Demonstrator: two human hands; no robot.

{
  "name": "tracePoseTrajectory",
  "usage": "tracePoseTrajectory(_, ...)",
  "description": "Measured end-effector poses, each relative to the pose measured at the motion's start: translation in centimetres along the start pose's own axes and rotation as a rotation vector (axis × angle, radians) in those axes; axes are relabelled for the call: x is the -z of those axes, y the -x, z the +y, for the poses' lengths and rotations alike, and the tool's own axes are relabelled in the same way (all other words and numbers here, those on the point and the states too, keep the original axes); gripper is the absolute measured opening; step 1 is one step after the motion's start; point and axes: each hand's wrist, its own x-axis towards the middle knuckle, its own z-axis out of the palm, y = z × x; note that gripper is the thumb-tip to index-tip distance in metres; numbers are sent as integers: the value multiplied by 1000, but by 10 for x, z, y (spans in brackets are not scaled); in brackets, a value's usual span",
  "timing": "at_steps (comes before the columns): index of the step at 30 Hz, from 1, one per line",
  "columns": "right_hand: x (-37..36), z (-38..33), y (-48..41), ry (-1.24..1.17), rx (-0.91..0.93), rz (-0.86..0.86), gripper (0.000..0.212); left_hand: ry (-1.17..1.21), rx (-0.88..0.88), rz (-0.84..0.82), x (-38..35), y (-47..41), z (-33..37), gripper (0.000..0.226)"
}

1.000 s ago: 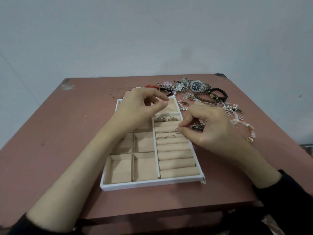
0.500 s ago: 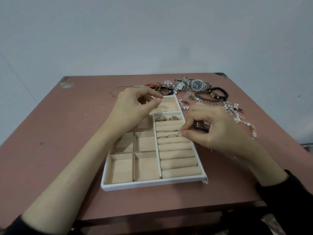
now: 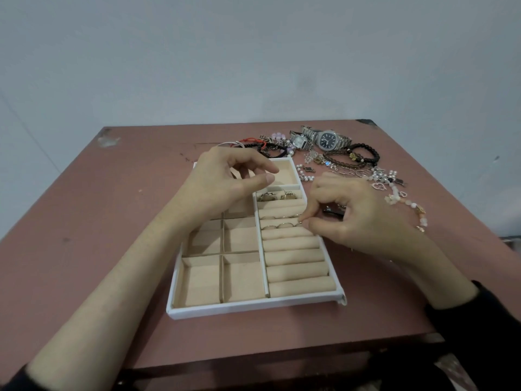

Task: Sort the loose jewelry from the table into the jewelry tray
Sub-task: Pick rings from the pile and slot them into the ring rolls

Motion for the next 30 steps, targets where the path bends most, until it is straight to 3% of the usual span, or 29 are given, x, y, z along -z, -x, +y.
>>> tracePoseTrajectory(9, 4, -1, -1, -99, -81, 23, 10, -3, 9, 11, 1, 0, -1, 8)
tracePoseTrajectory(19, 0, -2, 1, -24, 41, -16, 33, -3, 32, 12, 0, 2, 1, 8)
tracePoseTrajectory(30, -2, -1, 0, 61, 109, -11, 35, -2, 29, 3, 0, 2, 2, 8)
